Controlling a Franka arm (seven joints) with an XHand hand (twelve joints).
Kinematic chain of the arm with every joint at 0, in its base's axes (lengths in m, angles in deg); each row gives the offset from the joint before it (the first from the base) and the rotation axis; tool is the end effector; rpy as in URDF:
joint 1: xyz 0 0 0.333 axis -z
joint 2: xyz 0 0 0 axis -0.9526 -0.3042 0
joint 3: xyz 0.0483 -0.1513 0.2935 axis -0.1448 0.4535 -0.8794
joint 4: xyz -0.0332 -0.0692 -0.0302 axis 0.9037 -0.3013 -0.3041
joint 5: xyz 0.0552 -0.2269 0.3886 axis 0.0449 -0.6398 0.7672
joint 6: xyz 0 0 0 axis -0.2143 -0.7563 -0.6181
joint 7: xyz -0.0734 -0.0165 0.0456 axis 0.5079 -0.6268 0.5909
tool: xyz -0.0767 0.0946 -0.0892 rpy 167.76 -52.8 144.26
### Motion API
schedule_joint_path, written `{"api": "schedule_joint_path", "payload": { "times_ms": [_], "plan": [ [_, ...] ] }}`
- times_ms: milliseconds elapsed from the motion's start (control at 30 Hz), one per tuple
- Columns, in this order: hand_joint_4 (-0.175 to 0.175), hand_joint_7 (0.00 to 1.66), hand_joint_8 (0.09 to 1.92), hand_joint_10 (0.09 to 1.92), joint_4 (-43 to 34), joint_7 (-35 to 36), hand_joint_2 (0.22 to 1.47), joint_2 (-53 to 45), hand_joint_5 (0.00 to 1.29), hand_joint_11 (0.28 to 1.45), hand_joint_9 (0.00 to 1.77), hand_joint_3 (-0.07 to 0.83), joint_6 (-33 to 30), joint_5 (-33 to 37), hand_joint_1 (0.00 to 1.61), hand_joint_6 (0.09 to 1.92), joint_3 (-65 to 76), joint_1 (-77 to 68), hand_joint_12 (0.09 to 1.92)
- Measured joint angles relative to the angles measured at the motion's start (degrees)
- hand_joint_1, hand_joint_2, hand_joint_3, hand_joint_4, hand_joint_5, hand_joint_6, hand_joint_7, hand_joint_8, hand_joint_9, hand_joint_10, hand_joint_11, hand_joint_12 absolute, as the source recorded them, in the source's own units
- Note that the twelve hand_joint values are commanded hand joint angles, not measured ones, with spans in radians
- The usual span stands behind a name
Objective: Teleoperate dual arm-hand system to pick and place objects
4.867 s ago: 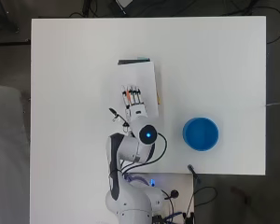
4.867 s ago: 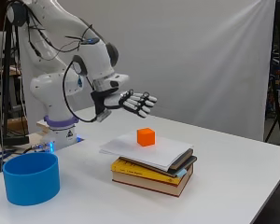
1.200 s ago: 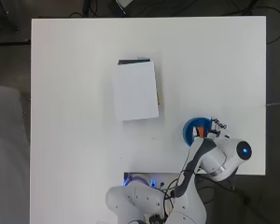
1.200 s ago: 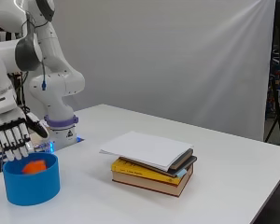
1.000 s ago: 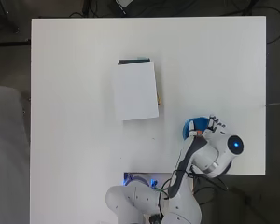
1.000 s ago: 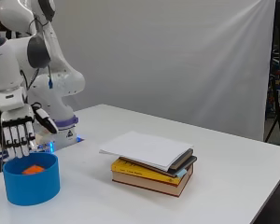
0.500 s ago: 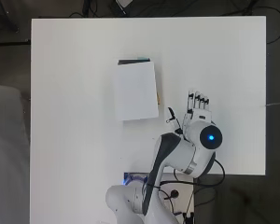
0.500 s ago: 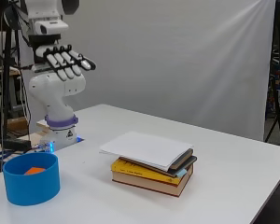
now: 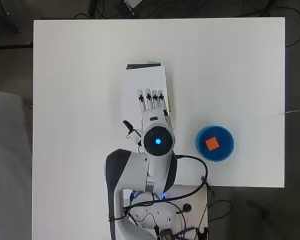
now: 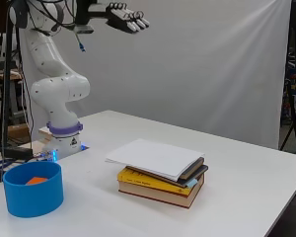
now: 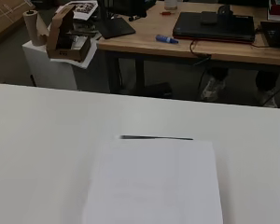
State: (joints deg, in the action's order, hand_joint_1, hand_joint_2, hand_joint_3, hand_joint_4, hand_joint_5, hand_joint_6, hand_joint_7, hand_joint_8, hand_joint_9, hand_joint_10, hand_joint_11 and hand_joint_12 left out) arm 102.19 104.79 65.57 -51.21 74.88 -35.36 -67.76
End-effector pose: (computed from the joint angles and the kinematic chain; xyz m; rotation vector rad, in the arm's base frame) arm 0.3701 -0.0739 0.6661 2.7761 1.4600 0.0289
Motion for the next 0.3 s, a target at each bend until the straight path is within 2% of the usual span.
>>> {"api": "schedule_joint_path", "payload": {
  "times_ms": [300],
  "plan": [
    [0.011,0.35,0.09,0.09,2.2,-3.4,0.99,-0.5,0.26,0.43,0.45,0.000,-0.5,0.5,0.13,0.09,-1.7,-0.2,0.09]
  ]
}}
